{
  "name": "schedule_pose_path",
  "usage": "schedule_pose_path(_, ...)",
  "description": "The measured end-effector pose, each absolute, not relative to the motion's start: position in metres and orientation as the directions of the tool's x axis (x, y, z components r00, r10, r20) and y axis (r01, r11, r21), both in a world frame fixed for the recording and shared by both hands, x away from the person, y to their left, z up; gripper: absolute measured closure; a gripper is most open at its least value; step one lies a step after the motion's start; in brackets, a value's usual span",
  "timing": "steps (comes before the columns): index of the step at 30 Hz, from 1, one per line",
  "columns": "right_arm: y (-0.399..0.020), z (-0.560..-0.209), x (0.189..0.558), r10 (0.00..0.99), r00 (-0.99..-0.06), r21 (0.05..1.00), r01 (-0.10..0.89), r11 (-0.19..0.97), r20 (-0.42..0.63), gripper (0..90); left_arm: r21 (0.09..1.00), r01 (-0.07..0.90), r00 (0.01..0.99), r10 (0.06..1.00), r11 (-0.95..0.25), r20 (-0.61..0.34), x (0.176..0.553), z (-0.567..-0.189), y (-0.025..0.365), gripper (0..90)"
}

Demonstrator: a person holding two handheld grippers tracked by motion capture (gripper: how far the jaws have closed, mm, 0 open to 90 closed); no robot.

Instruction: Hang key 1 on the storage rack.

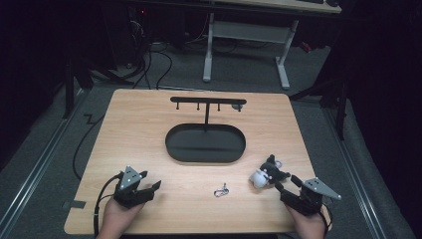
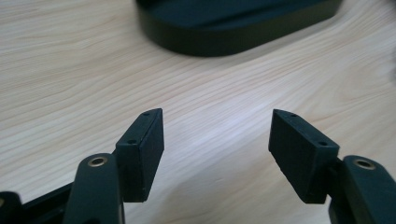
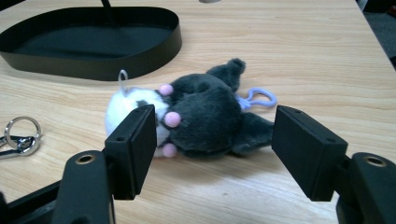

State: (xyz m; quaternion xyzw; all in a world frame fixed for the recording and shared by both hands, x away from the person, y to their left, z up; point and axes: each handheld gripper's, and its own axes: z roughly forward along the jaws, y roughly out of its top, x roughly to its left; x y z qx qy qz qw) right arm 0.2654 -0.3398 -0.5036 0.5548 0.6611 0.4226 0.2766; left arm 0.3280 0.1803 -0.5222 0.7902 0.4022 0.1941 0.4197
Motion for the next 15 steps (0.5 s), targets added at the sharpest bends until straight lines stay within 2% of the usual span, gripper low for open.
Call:
schedule_pose_path(6,-0.327,-0.504,0.264,0.967,-0.254,0.856,0.503,0.12,0.014,28.6,0.832,0.453,0.588,0.809,-0.321,-0.008,0.335,-0.525,0.193,37.9)
schedule_pose_path(15,-0.327,-0.505,0.266,0.961,-0.278,0.853,0.504,0.138,0.009,32.2,0.853,0.438,0.583,0.812,-0.285,-0.028,0.336,-0.531,0.199,37.6)
